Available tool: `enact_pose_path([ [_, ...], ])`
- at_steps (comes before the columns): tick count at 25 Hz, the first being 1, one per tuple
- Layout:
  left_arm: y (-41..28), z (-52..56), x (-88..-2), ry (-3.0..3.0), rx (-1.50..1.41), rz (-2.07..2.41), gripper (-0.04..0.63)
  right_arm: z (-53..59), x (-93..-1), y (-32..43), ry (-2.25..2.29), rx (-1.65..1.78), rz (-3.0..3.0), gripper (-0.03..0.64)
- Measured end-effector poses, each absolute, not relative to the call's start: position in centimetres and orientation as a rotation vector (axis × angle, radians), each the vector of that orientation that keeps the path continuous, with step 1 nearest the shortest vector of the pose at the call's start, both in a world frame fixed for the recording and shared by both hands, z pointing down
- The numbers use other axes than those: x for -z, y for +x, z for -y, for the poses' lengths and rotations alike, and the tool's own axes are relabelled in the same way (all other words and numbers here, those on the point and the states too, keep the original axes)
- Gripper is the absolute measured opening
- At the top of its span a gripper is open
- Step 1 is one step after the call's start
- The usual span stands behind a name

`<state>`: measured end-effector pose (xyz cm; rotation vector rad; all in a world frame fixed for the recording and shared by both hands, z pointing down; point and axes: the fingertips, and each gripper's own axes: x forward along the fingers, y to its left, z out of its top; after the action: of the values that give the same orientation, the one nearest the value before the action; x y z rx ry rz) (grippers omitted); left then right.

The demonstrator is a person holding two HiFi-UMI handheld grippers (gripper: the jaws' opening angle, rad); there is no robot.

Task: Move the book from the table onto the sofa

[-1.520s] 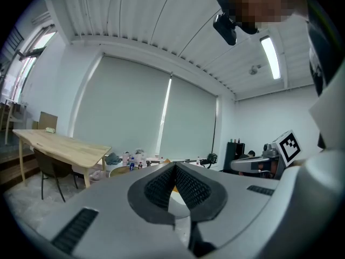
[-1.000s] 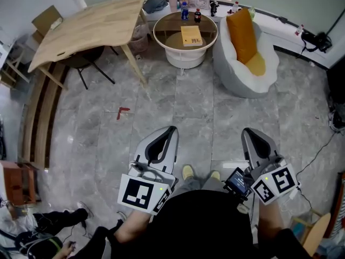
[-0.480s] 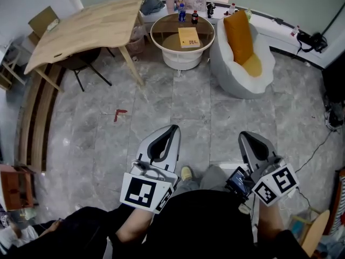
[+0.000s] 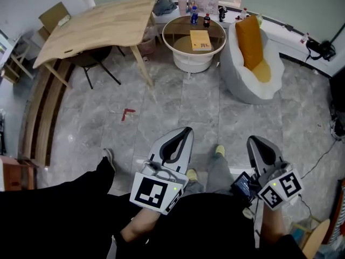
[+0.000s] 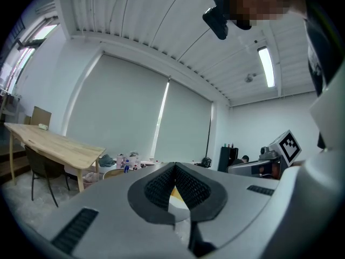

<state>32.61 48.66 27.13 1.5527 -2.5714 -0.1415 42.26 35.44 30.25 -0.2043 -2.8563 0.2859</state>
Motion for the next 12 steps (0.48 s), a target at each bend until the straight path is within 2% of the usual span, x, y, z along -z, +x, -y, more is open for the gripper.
enact_pose_path([
  [12, 31.5, -49.5, -26.7, 1.547, 0.118, 2.59, 0.011, -35.9, -29.2, 40.9, -0.234, -0.235, 2.874, 0.011],
])
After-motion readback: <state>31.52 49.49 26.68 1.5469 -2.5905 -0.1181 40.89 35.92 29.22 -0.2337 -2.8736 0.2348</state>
